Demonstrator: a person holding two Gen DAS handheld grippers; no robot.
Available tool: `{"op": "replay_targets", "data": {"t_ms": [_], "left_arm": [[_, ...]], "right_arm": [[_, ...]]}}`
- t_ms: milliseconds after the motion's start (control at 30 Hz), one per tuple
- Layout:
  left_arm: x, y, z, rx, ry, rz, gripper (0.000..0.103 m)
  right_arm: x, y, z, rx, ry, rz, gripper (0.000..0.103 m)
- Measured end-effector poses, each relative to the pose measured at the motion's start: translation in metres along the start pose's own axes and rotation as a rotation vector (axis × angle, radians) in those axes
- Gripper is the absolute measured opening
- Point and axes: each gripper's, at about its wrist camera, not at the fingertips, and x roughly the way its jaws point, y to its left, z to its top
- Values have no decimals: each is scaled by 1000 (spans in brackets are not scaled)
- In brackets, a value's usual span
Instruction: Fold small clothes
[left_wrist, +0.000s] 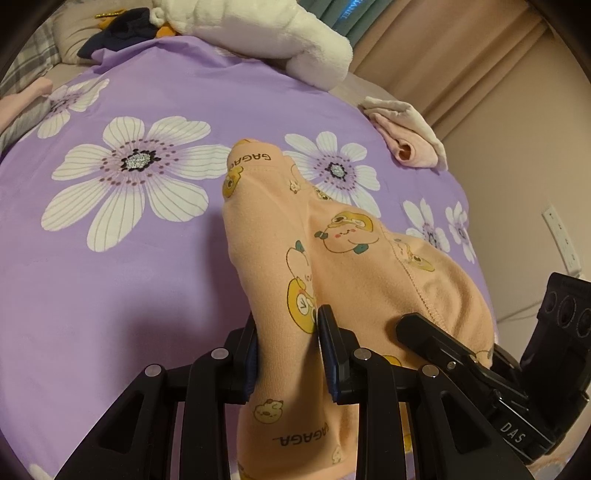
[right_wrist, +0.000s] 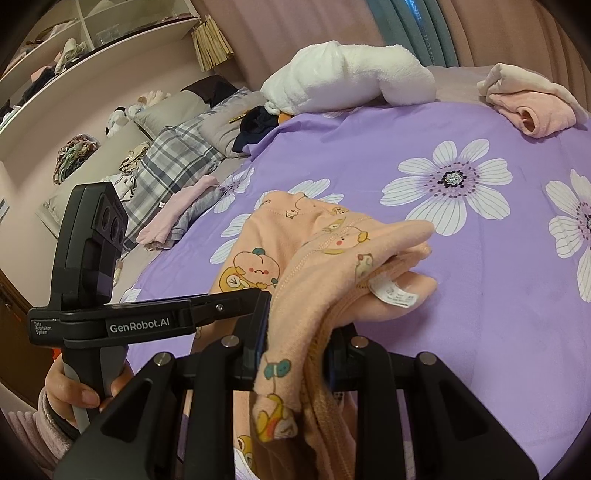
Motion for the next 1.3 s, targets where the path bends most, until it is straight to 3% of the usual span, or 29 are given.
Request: {"op": "replay_targets", "data": {"t_ms": [1300], "left_arm": [[27, 9, 45, 30, 0, 35, 27]], "right_arm": [[35, -5, 31, 3, 0, -2, 25]]}}
